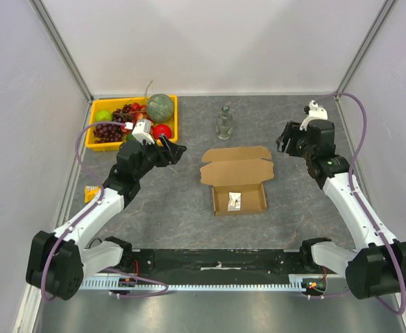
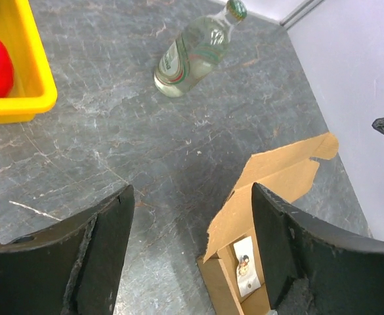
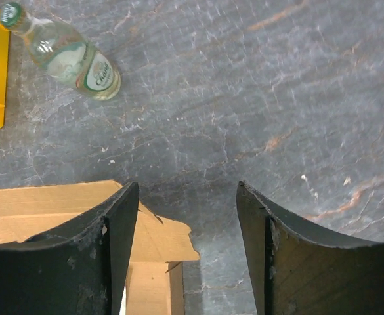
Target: Fold the paper box
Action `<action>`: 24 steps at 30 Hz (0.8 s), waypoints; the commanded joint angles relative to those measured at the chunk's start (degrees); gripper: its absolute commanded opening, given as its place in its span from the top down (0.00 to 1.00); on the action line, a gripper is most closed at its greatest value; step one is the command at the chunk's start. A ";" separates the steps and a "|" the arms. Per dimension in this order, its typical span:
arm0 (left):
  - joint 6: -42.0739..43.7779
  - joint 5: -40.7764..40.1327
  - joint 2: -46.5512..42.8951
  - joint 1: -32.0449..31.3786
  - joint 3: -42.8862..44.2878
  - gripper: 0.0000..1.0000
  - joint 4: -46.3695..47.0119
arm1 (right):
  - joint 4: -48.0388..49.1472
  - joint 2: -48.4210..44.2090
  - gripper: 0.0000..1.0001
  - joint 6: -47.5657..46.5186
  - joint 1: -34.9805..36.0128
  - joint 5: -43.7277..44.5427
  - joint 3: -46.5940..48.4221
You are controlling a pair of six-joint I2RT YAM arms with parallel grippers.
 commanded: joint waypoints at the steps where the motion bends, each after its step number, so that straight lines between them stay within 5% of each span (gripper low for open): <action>1: -2.56 5.75 3.49 1.04 3.50 0.22 -1.76 | 4.55 -0.84 0.32 7.33 -2.51 -5.49 -3.08; 13: 3.33 23.23 8.85 1.04 -5.91 0.22 17.83 | 14.13 -8.31 0.30 0.39 -2.59 -15.08 -15.82; 24: 6.23 27.47 16.15 1.04 -7.67 0.22 25.22 | 22.04 -7.87 0.26 0.21 -2.68 -17.98 -22.86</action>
